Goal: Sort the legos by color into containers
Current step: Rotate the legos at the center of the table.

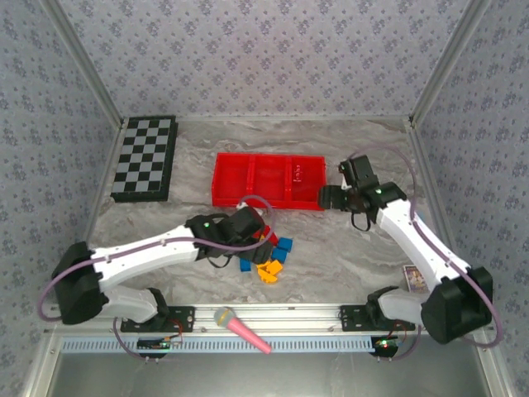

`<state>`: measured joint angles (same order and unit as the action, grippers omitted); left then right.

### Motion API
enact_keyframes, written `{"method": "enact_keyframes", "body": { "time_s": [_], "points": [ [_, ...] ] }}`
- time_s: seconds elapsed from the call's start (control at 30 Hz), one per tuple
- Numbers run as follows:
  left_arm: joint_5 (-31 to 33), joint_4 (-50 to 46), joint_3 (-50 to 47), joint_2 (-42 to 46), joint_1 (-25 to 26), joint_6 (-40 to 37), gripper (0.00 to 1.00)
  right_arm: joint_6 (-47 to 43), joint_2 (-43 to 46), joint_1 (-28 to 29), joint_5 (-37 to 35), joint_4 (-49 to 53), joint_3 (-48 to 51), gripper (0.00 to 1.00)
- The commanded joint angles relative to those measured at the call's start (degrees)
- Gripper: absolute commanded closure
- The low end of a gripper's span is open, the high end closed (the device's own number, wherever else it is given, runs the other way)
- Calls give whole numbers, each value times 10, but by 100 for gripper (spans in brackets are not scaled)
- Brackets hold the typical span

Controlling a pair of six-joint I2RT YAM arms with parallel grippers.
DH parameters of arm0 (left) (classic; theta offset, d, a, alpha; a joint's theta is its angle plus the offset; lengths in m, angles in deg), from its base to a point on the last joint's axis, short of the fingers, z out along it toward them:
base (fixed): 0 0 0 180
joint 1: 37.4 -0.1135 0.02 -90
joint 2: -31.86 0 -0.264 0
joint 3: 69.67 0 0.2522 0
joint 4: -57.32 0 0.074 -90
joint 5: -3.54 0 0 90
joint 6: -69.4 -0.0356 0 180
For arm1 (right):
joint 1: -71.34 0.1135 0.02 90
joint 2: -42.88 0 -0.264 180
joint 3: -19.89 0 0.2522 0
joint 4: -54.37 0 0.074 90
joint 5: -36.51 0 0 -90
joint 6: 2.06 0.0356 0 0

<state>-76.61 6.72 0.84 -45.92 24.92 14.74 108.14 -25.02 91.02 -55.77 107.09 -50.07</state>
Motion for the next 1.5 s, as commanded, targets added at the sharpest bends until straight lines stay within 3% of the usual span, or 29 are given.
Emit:
{"method": "enact_keyframes", "body": {
  "time_s": [0.0, 0.17, 0.33, 0.7, 1.0, 1.3, 1.47],
  "points": [
    [-7, 19, 58, -59, 11, 19, 6, 29, 49, -16, 24, 10, 30, 13],
    [-54, 36, 121, -154, 20, 42, 12, 32, 85, -40, 41, 14, 65, 13],
    [-94, 80, 128, -189, 26, 63, 15, 29, 97, -57, 56, 13, 86, 14],
    [-103, 62, 167, -250, 24, 65, 18, 30, 108, -74, 62, 4, 102, 15],
    [-126, 85, 153, -274, -10, 90, 21, 31, 124, -76, 58, -5, 117, 15],
    [-99, 70, 187, -298, -33, 68, 21, 28, 125, -81, 58, -3, 120, 15],
    [-43, 72, 193, -279, -39, 46, 20, 27, 129, -82, 57, 0, 122, 15]
  ]
}}
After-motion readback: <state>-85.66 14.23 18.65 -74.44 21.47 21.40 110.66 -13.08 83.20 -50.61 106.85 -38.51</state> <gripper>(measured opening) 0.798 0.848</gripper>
